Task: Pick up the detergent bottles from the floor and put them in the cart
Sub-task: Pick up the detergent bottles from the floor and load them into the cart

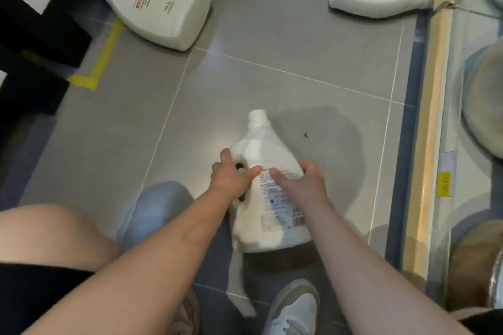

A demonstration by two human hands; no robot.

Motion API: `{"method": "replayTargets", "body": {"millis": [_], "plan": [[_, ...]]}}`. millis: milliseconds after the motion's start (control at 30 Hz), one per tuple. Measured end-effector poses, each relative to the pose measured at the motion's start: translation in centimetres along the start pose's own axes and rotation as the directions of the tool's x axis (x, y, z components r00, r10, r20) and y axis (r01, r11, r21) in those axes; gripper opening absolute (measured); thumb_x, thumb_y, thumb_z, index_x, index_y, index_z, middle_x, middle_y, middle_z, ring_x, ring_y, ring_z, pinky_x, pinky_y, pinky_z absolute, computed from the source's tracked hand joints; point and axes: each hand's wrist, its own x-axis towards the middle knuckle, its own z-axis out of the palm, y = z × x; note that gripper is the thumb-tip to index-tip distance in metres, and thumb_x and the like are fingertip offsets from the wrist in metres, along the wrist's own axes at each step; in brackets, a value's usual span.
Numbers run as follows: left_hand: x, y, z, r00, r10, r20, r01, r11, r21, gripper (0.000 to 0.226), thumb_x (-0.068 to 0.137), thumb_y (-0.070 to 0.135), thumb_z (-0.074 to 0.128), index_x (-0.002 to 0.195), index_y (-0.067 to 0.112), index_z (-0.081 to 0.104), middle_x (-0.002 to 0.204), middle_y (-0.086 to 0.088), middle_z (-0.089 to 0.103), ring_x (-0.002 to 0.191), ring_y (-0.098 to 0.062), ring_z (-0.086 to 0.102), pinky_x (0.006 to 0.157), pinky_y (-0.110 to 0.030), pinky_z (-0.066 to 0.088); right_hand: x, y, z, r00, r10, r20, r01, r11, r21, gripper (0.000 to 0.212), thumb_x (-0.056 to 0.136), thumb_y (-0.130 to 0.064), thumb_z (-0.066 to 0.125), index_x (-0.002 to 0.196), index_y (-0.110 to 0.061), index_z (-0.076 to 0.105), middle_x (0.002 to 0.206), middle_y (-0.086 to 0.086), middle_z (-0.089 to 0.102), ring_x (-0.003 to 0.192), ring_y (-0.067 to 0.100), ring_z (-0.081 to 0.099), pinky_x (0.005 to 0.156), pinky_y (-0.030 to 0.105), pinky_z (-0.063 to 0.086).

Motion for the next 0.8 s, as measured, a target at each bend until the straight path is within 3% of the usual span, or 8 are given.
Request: {"method": "replayTargets", "body": {"millis": [67,167,267,500,633,800], "plan": [[0.9,0.4,-1.0,0.997,0.025,0.075,-0.032,0.994,0.100,0.095,0.092,0.050,0.078,0.163,0.024,0.021,0.151,-0.013,0.042,0.139,-0.038,0.051,0.109,-0.047,0.047,-0.9,0.5,0.8,0.997,0.071,-0.036,-0.070,0.997,0.036,0.084,0.068,-0.065,0.088,0.131,-0.024,0.051,0.132,0.003,0.059,0.112,0.028,0.067,0.098,0.048,0.059],[1.7,1.1,-2.2,0.984,0.057,0.167,-0.088,0.978,0.188,0.102,0.087,0.048,0.084,0.165,0.027,0.020,0.156,-0.011,0.043,0.143,-0.035,0.049,0.117,-0.048,0.042,-2.0,1.3,2.3,0.984,0.166,-0.063,-0.158,0.980,0.119,0.084,0.071,-0.062,0.089,0.131,-0.016,0.052,0.130,0.005,0.058,0.111,0.030,0.067,0.090,0.042,0.060],[2.0,1.4,-2.6,0.973,0.050,0.225,-0.104,0.966,0.238,0.106,0.088,0.045,0.084,0.167,0.029,0.015,0.163,-0.011,0.034,0.147,-0.034,0.045,0.118,-0.046,0.038,-2.1,1.7,2.6,0.977,0.212,-0.014,-0.208,0.969,0.131,0.086,0.069,-0.063,0.089,0.133,-0.015,0.057,0.128,0.005,0.066,0.108,0.027,0.070,0.078,0.032,0.055],[3.1,0.6,-2.0,0.965,0.012,0.264,-0.074,0.972,0.225,0.122,0.078,0.070,0.081,0.166,0.037,0.003,0.161,-0.009,0.042,0.144,-0.034,0.049,0.120,-0.051,0.041,-1.4,1.0,1.7,0.946,0.241,0.214,-0.296,0.913,0.280,0.098,0.077,-0.059,0.086,0.150,-0.014,0.041,0.127,0.003,0.065,0.108,0.025,0.068,0.094,0.041,0.058],[3.4,0.4,-1.9,0.973,0.012,0.233,-0.051,0.985,0.163,0.119,0.075,0.069,0.084,0.164,0.031,0.015,0.156,-0.006,0.047,0.141,-0.030,0.051,0.117,-0.048,0.043,-1.4,0.8,2.0,0.936,0.265,0.233,-0.327,0.899,0.291,0.102,0.076,-0.061,0.086,0.152,-0.015,0.036,0.127,0.004,0.062,0.108,0.027,0.067,0.096,0.044,0.058],[2.9,0.6,-2.1,0.977,0.059,0.203,-0.080,0.992,0.098,0.104,0.080,0.053,0.089,0.160,0.024,0.029,0.142,0.001,0.055,0.128,-0.023,0.056,0.105,-0.037,0.046,-1.5,1.4,2.2,0.955,0.209,0.210,-0.283,0.850,0.444,0.082,0.073,-0.046,0.094,0.137,-0.014,0.053,0.114,0.002,0.073,0.096,0.021,0.074,0.075,0.033,0.059]]}}
